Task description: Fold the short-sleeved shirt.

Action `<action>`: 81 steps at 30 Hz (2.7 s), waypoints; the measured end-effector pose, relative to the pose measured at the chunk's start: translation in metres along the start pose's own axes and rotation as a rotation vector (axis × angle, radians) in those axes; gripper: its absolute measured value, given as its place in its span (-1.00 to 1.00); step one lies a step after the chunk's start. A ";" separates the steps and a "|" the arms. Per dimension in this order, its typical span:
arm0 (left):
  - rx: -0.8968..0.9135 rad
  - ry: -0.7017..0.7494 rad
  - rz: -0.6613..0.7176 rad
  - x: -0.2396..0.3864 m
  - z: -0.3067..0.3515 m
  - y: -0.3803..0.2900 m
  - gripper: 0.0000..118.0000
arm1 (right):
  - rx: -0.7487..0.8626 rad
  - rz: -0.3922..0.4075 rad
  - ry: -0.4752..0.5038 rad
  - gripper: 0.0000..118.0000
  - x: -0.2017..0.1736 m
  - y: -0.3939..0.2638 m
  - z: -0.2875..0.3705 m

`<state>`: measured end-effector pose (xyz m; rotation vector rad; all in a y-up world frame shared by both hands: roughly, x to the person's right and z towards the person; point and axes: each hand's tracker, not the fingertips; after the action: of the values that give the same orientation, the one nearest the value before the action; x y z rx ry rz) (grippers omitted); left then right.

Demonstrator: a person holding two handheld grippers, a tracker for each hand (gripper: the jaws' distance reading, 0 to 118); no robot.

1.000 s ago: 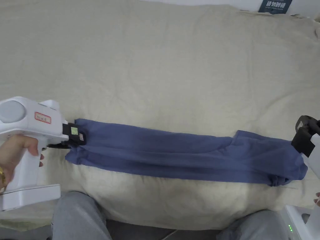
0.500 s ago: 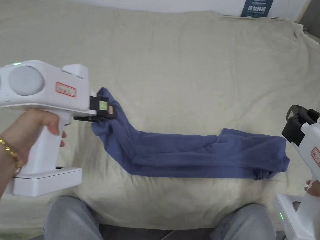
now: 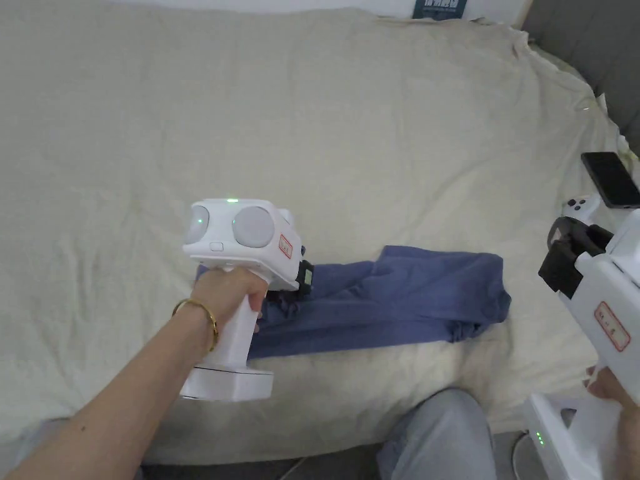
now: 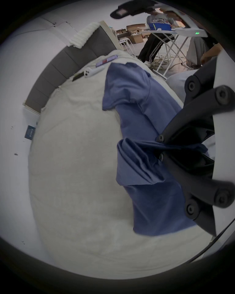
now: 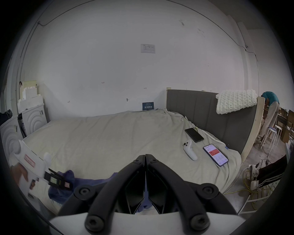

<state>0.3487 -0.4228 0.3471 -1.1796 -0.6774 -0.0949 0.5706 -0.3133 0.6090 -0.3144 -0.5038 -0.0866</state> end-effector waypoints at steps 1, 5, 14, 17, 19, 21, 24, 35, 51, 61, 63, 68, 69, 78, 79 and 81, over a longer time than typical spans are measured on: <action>-0.001 0.013 0.005 0.002 -0.007 0.000 -0.66 | -0.003 -0.001 -0.005 -1.00 0.002 0.000 0.000; -0.001 -0.128 0.045 0.010 -0.009 0.002 0.59 | -0.014 0.002 -0.016 -1.00 0.004 -0.002 -0.003; 0.247 -0.195 0.066 -0.014 0.080 0.017 0.79 | -0.004 -0.003 0.006 -1.00 -0.004 -0.003 -0.001; 0.353 -0.020 0.051 -0.032 0.097 0.008 0.77 | -0.003 0.005 0.019 -1.00 -0.009 -0.004 0.000; 0.444 0.107 0.029 -0.041 0.100 -0.003 0.34 | -0.002 0.004 0.027 -1.00 -0.011 -0.004 0.000; 0.497 0.192 -0.004 -0.044 0.093 -0.017 -0.69 | -0.004 0.002 0.035 -1.00 -0.013 -0.004 -0.001; 0.486 0.202 -0.016 -0.047 0.069 -0.033 -1.00 | -0.004 0.002 0.041 -1.00 -0.014 -0.004 -0.001; 0.365 0.113 -0.055 0.032 -0.012 -0.100 -1.00 | -0.017 -0.047 0.019 -1.00 0.004 -0.008 0.004; 0.403 -0.292 -0.066 0.081 0.042 -0.071 -1.00 | -0.013 -0.043 0.014 -1.00 0.006 -0.007 0.009; 0.407 -0.375 0.179 -0.054 0.113 -0.008 -0.60 | -0.003 -0.049 0.055 -1.00 -0.003 -0.002 0.006; 0.378 -0.389 0.235 -0.082 0.117 -0.009 0.30 | -0.006 -0.040 0.058 -1.00 -0.006 -0.002 0.005; 0.296 -0.380 0.266 -0.132 0.110 -0.018 0.86 | -0.018 -0.039 0.069 -1.00 -0.010 -0.004 0.002; 0.259 -0.388 0.288 -0.141 0.106 -0.022 0.86 | -0.019 -0.034 0.068 -1.00 -0.011 -0.005 0.002; 0.055 -0.378 0.370 -0.166 0.042 -0.055 0.66 | -0.026 -0.017 0.056 -1.00 -0.014 -0.004 0.001; 0.069 -0.394 0.394 -0.167 0.038 -0.057 0.40 | -0.029 -0.012 0.054 -1.00 -0.014 -0.004 0.001; 0.067 -0.405 0.413 -0.165 0.030 -0.058 0.01 | -0.034 -0.005 0.049 -1.00 -0.014 -0.004 0.000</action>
<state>0.1797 -0.4653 0.3122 -1.2639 -0.7668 0.5226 0.5573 -0.3173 0.6033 -0.3435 -0.4549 -0.1074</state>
